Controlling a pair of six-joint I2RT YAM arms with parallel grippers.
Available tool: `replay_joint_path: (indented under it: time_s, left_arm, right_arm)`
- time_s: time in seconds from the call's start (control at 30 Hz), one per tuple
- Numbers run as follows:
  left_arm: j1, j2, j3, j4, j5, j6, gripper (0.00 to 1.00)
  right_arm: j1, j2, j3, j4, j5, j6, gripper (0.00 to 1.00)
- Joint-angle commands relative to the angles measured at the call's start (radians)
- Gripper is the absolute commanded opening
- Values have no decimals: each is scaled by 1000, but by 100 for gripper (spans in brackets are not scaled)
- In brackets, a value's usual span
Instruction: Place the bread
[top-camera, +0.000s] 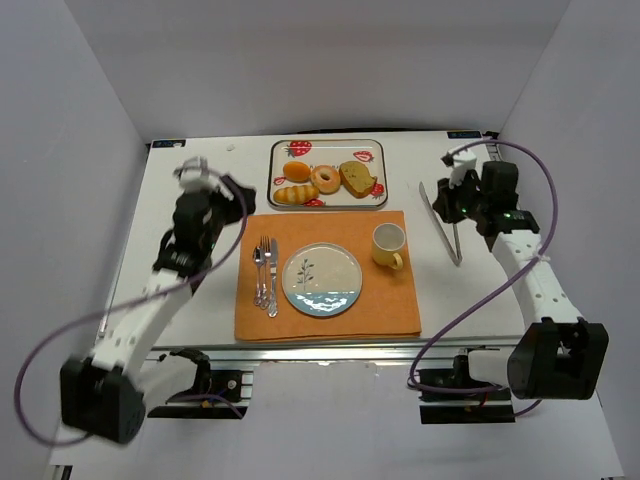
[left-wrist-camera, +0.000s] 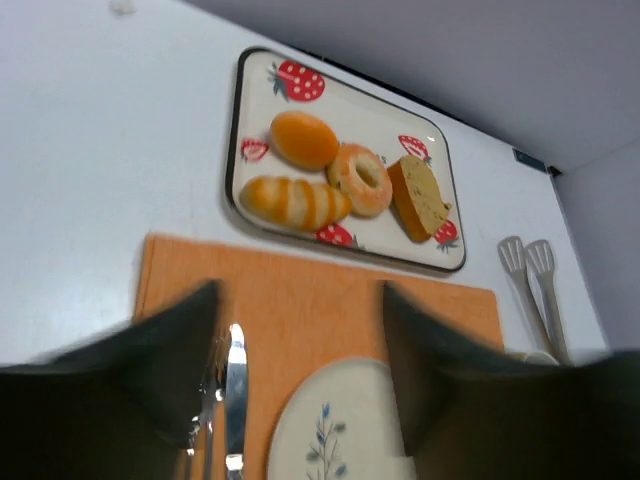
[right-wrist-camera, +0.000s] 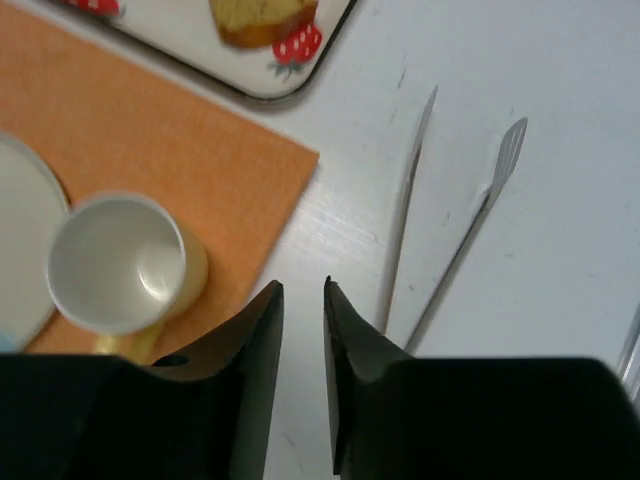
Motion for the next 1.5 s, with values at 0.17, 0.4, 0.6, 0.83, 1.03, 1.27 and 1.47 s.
replay_joint_path:
  time_s: [0.17, 0.4, 0.6, 0.83, 1.03, 1.27, 1.47]
  left_arm:
    - [14, -349, -266, -169, -120, -130, 0]
    - [14, -388, -285, -247, -143, -100, 84]
    - [14, -360, -296, -226, -107, -100, 84]
    - [14, -345, -270, -246, -111, -80, 85]
    - [14, -355, -257, -275, -114, -90, 85]
    - [14, -400, -269, -289, -139, -124, 85]
    - [14, -411, -263, -309, -142, -130, 85]
  right_arm:
    - [-125, 52, -22, -196, -251, -180, 39]
    - [-124, 161, -77, -99, 210, -88, 87]
    - [-121, 233, -93, -91, 180, -163, 89]
    - [-124, 377, -73, 5, 209, -169, 89]
    - [-156, 537, 76, -33, 157, -129, 86]
    - [-162, 627, 143, -48, 106, -132, 76]
    - [-179, 673, 150, -99, 44, -143, 46]
